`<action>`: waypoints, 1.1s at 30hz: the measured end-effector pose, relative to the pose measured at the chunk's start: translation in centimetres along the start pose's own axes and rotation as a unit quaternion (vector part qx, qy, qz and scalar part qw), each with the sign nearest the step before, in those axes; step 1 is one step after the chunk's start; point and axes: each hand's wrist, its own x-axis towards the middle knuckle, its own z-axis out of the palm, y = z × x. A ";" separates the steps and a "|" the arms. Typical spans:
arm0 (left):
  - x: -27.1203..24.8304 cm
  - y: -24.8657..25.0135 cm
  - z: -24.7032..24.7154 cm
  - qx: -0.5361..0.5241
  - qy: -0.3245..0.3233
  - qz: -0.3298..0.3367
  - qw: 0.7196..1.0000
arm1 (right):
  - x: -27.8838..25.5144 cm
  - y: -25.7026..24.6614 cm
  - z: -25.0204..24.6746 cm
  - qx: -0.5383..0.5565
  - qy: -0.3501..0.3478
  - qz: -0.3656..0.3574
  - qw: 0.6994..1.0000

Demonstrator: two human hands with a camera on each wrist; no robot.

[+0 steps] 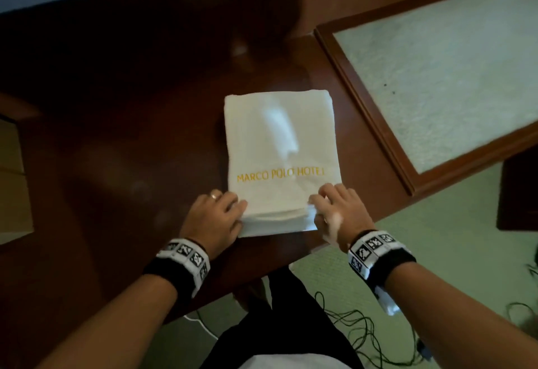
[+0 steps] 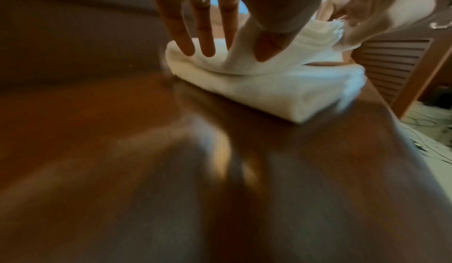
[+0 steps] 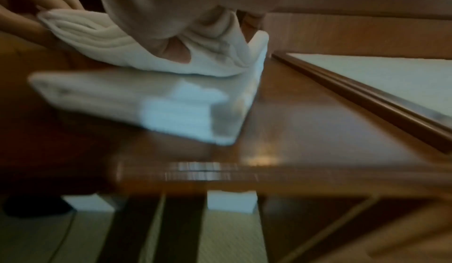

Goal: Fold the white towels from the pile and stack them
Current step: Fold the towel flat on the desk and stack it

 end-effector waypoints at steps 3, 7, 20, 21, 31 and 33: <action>-1.5 1.6 2.1 -0.015 -0.049 0.007 0.999 | -2.3 0.0 1.2 -0.037 -0.080 0.046 0.995; -1.4 2.1 1.1 -0.019 0.043 -0.003 0.999 | -1.7 0.3 0.3 0.027 -0.023 0.067 0.997; 1.9 5.3 0.3 -0.044 -0.046 -0.045 0.997 | 0.7 -0.4 -0.5 0.046 -0.033 0.031 0.998; 2.9 5.4 0.8 -0.033 -0.075 -0.051 0.995 | 1.4 -0.7 -0.2 0.030 -0.046 0.036 0.998; 3.3 1.0 1.4 -0.019 -0.082 -0.190 0.978 | 0.8 5.1 0.7 -0.007 -0.138 0.173 0.975; 6.7 0.4 0.9 -0.015 -0.049 -0.166 0.985 | 4.3 5.3 -0.1 0.005 -0.097 0.119 0.988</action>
